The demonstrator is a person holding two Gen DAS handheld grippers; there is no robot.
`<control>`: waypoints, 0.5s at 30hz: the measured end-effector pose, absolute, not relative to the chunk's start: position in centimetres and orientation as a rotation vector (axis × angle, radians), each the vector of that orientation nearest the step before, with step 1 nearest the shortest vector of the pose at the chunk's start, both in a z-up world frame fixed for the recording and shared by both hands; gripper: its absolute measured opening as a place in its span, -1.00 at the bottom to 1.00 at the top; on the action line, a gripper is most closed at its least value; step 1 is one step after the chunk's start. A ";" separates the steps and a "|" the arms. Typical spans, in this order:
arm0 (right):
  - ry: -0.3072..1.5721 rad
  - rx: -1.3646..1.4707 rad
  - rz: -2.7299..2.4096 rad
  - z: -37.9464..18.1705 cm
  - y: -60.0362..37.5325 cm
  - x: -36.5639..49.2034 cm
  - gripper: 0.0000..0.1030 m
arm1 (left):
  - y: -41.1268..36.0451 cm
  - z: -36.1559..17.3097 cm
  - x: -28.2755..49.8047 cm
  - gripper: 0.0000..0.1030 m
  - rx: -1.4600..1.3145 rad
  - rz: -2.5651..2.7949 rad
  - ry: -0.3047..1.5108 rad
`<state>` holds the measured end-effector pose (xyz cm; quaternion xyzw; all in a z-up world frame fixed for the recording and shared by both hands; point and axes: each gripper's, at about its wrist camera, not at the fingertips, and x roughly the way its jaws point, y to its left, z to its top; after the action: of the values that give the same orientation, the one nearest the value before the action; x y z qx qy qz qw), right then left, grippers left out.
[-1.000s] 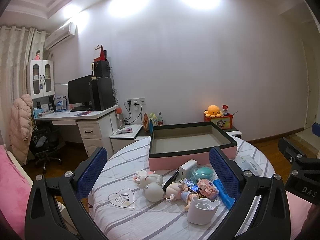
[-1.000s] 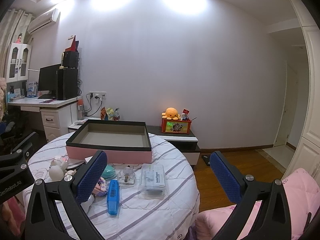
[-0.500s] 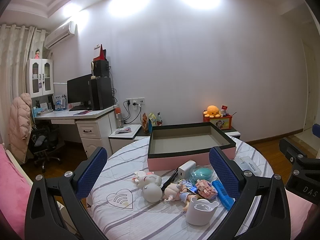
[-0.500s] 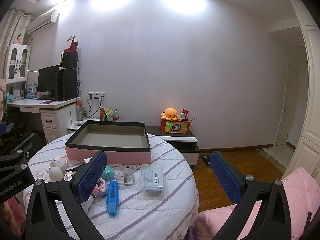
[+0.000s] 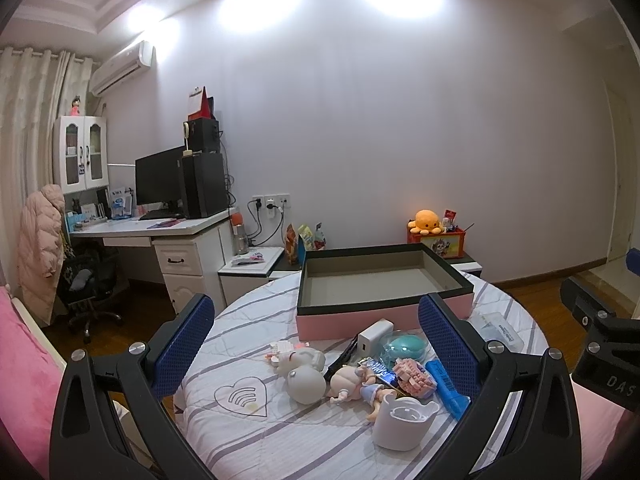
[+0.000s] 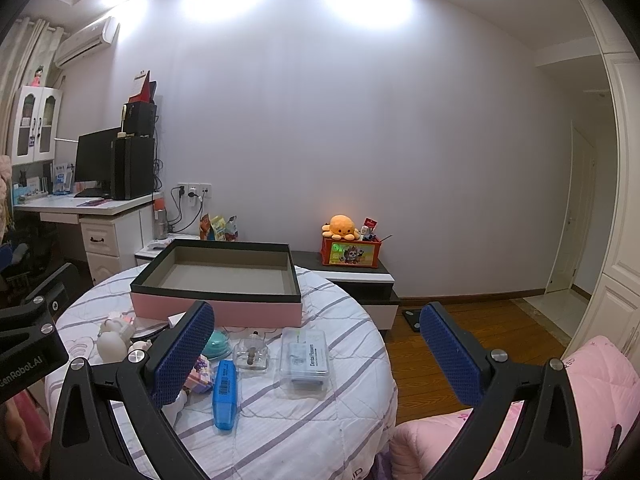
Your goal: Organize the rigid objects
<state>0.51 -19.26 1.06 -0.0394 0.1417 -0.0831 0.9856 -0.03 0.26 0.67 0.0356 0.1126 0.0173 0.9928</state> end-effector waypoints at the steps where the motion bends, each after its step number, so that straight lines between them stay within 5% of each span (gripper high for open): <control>1: 0.284 -0.079 -0.166 1.1 -19.2 0.5 1.00 | 0.2 0.7 0.0 1.00 0.073 0.036 0.226; 15: 0.292 -0.082 -0.168 1.0 -19.1 0.7 1.00 | 0.7 -0.1 0.8 1.00 0.054 0.045 0.258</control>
<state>0.65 -19.15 1.03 -0.0408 0.1454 -0.0835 0.9850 0.78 0.66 -0.10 0.0270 0.1287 0.0222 0.9911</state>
